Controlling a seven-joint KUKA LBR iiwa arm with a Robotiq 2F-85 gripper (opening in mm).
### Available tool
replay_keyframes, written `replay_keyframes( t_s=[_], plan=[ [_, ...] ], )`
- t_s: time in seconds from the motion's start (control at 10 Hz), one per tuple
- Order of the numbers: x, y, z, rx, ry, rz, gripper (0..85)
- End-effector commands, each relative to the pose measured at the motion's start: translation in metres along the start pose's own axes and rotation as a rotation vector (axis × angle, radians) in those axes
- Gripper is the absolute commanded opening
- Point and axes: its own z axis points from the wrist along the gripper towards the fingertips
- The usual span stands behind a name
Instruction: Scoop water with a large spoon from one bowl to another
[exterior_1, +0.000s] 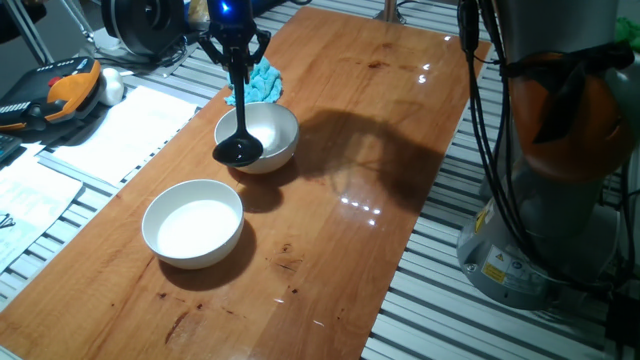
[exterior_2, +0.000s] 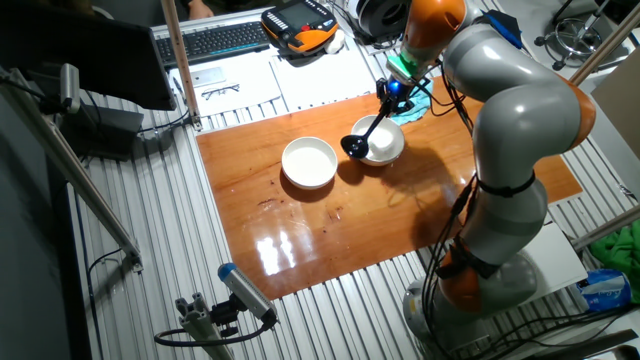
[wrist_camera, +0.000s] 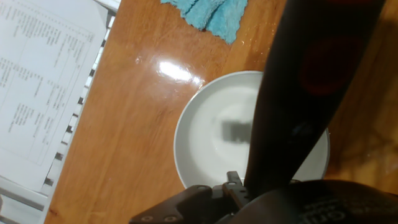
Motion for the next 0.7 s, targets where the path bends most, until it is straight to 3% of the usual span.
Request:
replay_keyframes(
  t_s=[0.0, 0.2, 0.6],
  plan=[
    [0.0, 0.0, 0.0, -0.004, 0.002, -0.001, 0.0],
    [-0.001, 0.0, 0.0, -0.004, 0.0, 0.004, 0.0],
    [-0.021, 0.003, -0.002, 0.002, -0.014, 0.013, 0.0]
  ],
)
